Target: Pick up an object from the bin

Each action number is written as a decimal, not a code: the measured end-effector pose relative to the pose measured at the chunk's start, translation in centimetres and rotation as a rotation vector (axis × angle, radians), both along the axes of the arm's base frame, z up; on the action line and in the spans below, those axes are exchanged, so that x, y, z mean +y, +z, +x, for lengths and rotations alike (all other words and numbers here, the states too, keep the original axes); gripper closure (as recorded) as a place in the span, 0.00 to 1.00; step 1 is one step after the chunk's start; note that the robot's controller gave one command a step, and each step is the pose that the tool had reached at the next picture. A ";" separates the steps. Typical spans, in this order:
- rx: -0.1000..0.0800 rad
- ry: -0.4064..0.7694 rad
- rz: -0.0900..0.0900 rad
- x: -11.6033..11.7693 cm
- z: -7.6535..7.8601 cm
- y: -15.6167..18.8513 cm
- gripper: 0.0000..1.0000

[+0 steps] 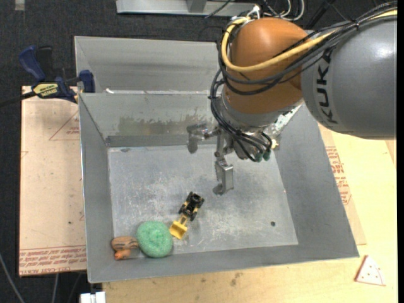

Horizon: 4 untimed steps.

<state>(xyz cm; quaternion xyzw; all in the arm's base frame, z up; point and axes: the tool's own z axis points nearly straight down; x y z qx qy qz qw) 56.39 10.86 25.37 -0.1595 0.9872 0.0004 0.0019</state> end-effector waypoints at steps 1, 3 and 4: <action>-0.004 0.070 0.001 -1.3 0.0 -3.7 0.00; 0.002 0.090 0.000 -1.9 -1.7 -12.3 0.00; 0.003 0.311 0.000 0.9 -1.6 -18.1 1.00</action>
Offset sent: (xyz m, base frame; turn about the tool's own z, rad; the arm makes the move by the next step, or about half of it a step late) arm -0.0010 -0.0279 -0.0926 -0.1409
